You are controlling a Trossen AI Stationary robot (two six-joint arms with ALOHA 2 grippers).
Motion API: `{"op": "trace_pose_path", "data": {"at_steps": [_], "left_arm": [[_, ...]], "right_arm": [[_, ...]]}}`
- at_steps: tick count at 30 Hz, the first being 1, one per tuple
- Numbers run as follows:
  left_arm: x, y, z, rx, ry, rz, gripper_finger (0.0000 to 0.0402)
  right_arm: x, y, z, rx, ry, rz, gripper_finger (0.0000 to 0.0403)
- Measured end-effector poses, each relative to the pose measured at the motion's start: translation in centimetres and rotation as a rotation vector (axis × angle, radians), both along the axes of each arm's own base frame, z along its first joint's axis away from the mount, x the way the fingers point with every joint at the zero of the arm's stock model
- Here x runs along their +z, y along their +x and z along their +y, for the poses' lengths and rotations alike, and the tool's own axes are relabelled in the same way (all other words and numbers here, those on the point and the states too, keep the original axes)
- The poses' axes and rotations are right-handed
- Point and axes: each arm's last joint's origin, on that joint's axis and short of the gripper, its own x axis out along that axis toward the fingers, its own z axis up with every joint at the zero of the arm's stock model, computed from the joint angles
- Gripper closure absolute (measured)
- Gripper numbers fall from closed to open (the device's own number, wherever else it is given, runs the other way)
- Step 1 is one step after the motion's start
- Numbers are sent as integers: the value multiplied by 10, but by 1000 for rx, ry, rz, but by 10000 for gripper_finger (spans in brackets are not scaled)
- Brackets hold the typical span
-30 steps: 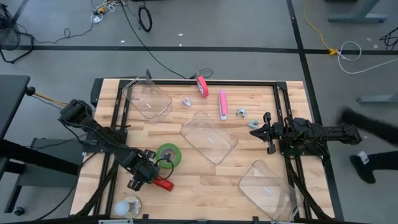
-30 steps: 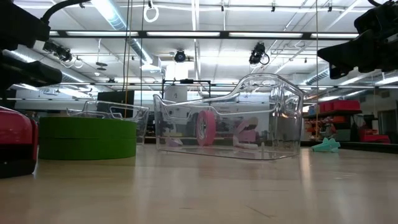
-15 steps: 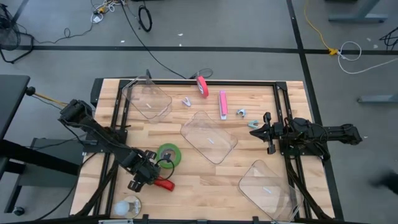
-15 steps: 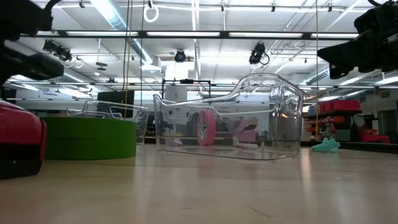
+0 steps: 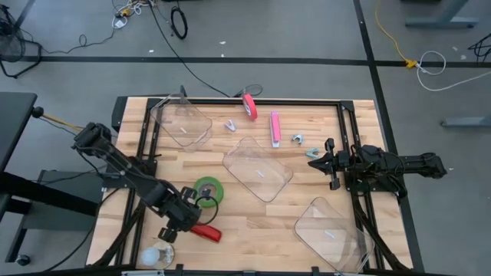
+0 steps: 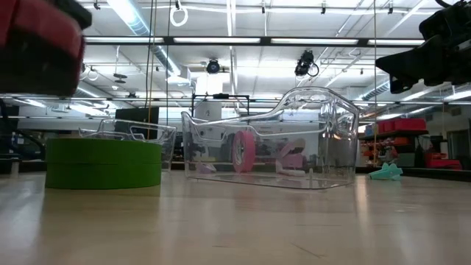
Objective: Pick and place Stapler, Stapler remover, tape
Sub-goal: Put the red stapler into the center transparent bin
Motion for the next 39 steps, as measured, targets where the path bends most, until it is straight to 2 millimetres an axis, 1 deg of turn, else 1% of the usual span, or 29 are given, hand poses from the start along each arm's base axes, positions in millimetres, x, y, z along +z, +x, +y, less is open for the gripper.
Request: {"op": "trace_pose_path", "data": {"at_steps": [5,8,15,21,28,35,39], "left_arm": [[20,7,6,-3,27,-44,261],[33,14,13,4,36,-78,261],[57,36,44,46,57,-158,261],[66,51,79,62,98,-202,261],[68,62,117,30,187,-240,261],[69,68,144,-13,246,-270,261],[72,73,156,-39,278,-327,261]], "right_arm": [[0,0,0,0,0,0,385],[0,0,0,0,0,0,385],[0,0,0,0,0,0,385],[0,0,0,0,0,0,385],[0,0,0,0,0,0,385],[0,0,0,0,0,0,385],[0,0,0,0,0,0,385]]}}
